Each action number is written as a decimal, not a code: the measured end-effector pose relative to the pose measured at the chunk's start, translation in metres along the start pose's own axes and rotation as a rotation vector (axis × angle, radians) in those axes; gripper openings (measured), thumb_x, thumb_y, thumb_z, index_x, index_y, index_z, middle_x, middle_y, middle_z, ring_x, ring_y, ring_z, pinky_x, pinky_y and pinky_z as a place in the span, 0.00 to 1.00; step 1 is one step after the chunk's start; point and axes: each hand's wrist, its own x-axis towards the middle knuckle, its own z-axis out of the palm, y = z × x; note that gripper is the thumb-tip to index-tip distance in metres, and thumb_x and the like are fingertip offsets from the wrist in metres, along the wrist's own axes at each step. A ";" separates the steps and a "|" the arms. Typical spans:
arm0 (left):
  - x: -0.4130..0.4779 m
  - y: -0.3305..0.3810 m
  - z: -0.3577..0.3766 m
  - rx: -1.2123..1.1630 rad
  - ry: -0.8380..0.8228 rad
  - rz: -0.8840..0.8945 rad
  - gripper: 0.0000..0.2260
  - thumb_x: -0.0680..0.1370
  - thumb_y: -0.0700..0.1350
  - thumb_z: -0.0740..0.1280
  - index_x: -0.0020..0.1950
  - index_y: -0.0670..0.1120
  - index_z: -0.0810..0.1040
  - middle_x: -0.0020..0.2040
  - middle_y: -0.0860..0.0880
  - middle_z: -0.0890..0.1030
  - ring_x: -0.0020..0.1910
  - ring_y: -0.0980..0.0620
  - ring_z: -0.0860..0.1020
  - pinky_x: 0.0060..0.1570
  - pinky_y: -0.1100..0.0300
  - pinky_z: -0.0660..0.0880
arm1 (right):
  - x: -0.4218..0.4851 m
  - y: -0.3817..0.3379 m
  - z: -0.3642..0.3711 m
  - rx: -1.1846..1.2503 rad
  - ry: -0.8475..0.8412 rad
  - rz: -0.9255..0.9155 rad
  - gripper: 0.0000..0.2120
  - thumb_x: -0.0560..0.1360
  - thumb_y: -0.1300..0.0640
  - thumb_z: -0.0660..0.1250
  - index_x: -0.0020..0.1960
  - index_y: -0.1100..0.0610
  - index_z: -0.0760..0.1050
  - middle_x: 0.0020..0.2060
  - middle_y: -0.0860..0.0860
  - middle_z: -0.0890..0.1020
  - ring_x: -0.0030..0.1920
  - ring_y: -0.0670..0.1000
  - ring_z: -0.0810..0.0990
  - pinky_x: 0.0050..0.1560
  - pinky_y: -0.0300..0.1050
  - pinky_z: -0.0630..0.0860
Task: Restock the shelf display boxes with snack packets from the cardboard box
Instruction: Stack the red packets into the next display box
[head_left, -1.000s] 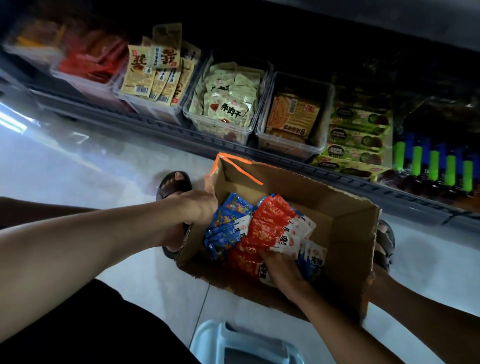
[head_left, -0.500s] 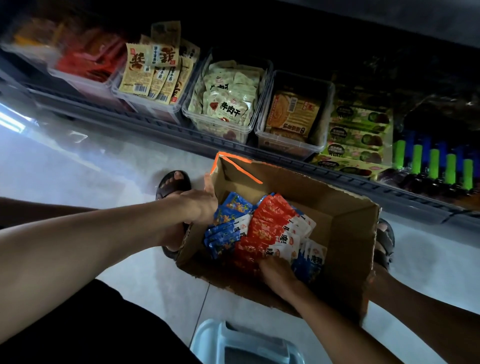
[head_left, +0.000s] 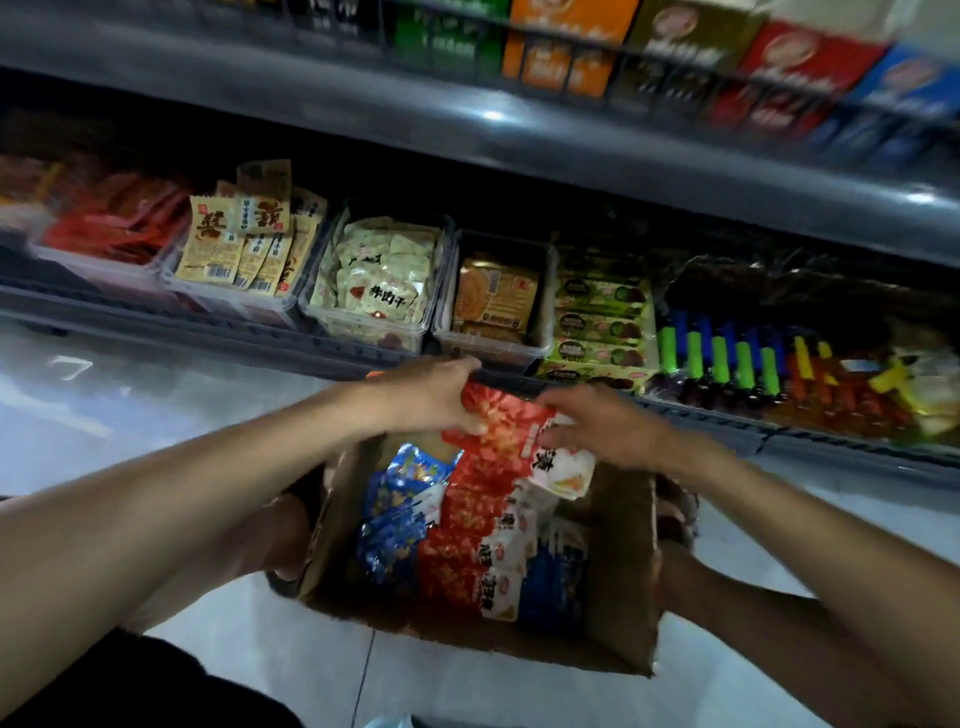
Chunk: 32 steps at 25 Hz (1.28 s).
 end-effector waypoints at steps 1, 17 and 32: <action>-0.006 0.021 -0.015 -0.080 -0.014 0.092 0.28 0.74 0.54 0.72 0.71 0.48 0.69 0.65 0.50 0.76 0.63 0.49 0.74 0.63 0.53 0.72 | -0.017 -0.013 -0.028 -0.014 -0.004 -0.027 0.05 0.78 0.53 0.69 0.53 0.49 0.79 0.48 0.44 0.81 0.48 0.43 0.79 0.48 0.43 0.75; -0.049 0.088 -0.049 -1.057 -0.548 0.274 0.14 0.81 0.40 0.61 0.67 0.41 0.70 0.60 0.35 0.79 0.59 0.37 0.79 0.47 0.50 0.82 | -0.095 -0.068 -0.115 0.370 0.605 -0.035 0.10 0.74 0.57 0.73 0.54 0.52 0.77 0.45 0.49 0.85 0.45 0.47 0.85 0.41 0.43 0.82; -0.041 0.111 -0.046 -0.930 -0.035 0.182 0.10 0.80 0.45 0.66 0.60 0.44 0.78 0.51 0.43 0.82 0.48 0.47 0.82 0.46 0.48 0.82 | -0.079 -0.090 -0.103 0.448 0.839 -0.064 0.11 0.79 0.46 0.64 0.60 0.47 0.73 0.57 0.49 0.74 0.55 0.45 0.77 0.46 0.36 0.75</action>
